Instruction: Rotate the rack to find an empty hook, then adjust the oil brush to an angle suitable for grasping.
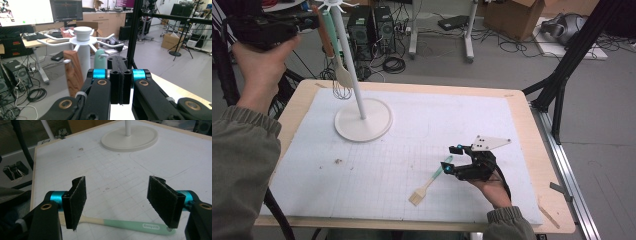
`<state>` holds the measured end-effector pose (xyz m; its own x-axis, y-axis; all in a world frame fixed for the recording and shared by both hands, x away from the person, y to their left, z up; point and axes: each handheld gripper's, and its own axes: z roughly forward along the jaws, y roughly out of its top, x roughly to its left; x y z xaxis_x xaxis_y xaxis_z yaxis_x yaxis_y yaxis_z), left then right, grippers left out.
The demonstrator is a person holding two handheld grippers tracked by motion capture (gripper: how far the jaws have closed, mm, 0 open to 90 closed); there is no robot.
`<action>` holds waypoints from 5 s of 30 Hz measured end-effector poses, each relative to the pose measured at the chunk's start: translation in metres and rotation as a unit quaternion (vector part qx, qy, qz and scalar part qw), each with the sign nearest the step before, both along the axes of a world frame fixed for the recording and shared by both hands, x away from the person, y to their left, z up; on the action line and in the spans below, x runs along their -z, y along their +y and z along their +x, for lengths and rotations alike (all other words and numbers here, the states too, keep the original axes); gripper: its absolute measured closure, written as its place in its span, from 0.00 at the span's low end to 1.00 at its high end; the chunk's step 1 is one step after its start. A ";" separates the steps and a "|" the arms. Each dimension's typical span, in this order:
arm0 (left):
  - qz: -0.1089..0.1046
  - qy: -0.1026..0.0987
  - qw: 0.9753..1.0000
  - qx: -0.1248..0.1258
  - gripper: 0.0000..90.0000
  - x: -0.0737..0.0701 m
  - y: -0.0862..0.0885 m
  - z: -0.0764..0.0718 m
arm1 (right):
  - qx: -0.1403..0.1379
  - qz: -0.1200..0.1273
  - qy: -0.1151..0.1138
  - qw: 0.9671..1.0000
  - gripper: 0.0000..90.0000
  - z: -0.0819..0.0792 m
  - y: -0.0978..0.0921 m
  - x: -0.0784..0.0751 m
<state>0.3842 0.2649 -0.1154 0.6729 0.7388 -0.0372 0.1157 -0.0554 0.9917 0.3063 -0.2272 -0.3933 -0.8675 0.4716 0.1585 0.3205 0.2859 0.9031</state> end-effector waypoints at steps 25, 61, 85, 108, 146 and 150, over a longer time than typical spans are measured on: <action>-0.013 0.014 1.000 -0.024 0.99 0.007 -0.024 0.018 | 0.000 0.009 -0.003 1.000 0.34 0.000 -0.003 -0.001; 0.018 -0.002 0.999 -0.035 0.91 0.005 0.003 0.002 | 0.004 0.012 -0.004 1.000 0.34 0.001 -0.002 -0.001; 0.055 -0.002 0.998 0.011 0.66 0.047 0.020 -0.040 | 0.009 -0.004 -0.001 1.000 0.34 0.002 0.002 0.001; 0.060 0.017 0.998 0.024 0.48 0.115 0.012 -0.066 | 0.019 -0.016 -0.002 1.000 0.34 -0.003 -0.002 0.006; 0.071 0.042 0.996 0.026 0.29 0.215 -0.007 -0.108 | -0.015 -0.073 0.012 0.997 0.66 -0.013 0.006 0.021; 0.080 0.047 0.995 0.029 0.28 0.223 -0.008 -0.108 | -0.024 -0.088 0.012 0.996 0.75 -0.014 0.008 0.023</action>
<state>0.2765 0.2570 -0.3388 0.7130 0.7010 0.0132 0.1989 -0.2203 0.9549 0.2924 -0.2193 -0.4164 -0.8871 0.4511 0.0975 0.3227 0.4554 0.8297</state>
